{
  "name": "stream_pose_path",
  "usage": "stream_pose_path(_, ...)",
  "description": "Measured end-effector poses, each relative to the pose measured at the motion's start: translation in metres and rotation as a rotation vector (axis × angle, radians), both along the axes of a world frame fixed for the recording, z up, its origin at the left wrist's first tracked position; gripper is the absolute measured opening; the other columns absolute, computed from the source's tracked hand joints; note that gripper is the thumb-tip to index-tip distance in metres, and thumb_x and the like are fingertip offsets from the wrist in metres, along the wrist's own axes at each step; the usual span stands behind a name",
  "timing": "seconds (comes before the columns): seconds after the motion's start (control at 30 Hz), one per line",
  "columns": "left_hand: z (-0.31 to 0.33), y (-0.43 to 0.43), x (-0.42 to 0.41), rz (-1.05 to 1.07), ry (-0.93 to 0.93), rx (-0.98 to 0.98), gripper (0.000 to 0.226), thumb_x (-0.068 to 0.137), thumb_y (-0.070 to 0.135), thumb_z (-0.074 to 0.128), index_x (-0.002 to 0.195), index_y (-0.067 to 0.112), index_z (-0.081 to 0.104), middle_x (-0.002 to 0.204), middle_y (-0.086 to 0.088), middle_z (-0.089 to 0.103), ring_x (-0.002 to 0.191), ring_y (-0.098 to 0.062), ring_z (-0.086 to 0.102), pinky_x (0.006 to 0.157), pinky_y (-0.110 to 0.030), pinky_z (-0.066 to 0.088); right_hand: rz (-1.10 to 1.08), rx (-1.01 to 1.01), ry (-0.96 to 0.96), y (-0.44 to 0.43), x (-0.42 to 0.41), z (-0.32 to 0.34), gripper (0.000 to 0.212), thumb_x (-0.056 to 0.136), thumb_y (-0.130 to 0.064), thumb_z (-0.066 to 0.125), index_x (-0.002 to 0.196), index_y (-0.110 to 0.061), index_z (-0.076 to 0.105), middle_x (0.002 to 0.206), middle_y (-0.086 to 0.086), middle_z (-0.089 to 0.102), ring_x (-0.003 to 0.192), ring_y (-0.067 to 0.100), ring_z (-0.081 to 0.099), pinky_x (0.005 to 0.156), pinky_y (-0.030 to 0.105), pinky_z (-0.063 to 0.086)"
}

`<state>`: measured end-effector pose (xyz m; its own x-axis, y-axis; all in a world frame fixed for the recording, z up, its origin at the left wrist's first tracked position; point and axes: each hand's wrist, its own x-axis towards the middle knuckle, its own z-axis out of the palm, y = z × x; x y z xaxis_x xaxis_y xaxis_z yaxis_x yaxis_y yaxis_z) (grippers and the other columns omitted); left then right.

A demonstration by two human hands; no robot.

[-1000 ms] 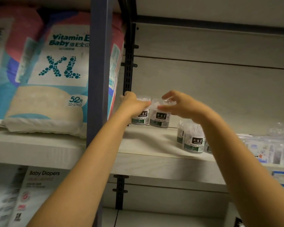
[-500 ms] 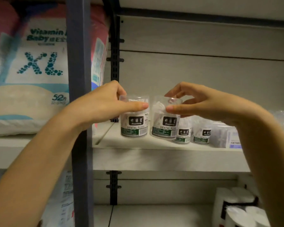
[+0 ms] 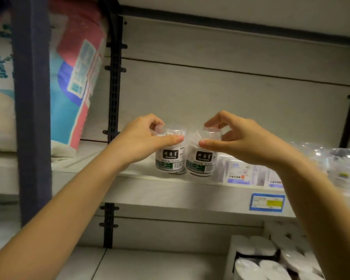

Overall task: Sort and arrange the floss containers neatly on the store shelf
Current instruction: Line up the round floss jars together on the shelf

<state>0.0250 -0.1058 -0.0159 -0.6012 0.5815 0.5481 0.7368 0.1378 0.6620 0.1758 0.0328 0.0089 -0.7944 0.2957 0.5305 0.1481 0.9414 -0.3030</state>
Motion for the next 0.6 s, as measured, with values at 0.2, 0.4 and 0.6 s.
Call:
stream_pose_path(0.2, 0.000, 0.006, 0.010, 0.035, -0.060, -0.017, 0.091, 0.043, 0.069, 0.065, 0.119, 0.018, 0.057, 0.109, -0.001, 0.059, 0.101, -0.018, 0.057, 0.093, -0.043, 0.050, 0.018, 0.024, -0.044, 0.015, -0.002, -0.006, 0.051, 0.076, -0.051, 0.061, 0.119, -0.027, 0.049, 0.126, -0.002, 0.052, 0.094, 0.014, 0.058, 0.087, 0.038, 0.052)
stream_pose_path(0.4, -0.003, 0.013, 0.009, 0.082, -0.015, -0.066, 0.070, 0.063, 0.053, 0.072, 0.121, 0.018, 0.054, 0.110, 0.002, 0.055, 0.102, -0.018, 0.054, 0.095, -0.042, 0.047, -0.006, 0.057, -0.046, 0.020, -0.007, -0.016, 0.050, 0.080, -0.049, 0.060, 0.121, -0.025, 0.048, 0.128, 0.001, 0.052, 0.096, 0.015, 0.055, 0.087, 0.036, 0.051)
stream_pose_path(0.6, -0.007, 0.016, 0.006, 0.067, -0.037, -0.091, 0.068, 0.068, 0.049, 0.072, 0.124, 0.017, 0.051, 0.112, 0.000, 0.055, 0.105, -0.020, 0.055, 0.095, -0.039, 0.047, -0.050, 0.100, 0.006, 0.022, -0.011, -0.024, 0.051, 0.080, -0.052, 0.058, 0.121, -0.024, 0.047, 0.130, 0.002, 0.051, 0.106, 0.022, 0.056, 0.091, 0.039, 0.048)
